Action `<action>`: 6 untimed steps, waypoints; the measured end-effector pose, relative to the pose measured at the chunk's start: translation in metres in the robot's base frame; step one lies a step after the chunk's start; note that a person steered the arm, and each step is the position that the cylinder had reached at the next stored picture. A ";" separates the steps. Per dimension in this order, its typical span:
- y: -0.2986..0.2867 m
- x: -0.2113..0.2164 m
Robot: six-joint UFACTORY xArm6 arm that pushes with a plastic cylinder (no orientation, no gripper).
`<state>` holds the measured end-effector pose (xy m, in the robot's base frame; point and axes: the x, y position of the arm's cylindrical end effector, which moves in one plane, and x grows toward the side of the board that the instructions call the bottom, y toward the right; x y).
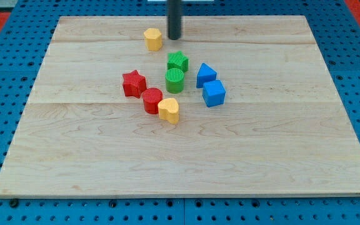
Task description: Move the yellow hexagon above the red star
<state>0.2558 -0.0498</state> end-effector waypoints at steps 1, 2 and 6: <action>-0.034 0.030; -0.047 -0.001; -0.062 0.047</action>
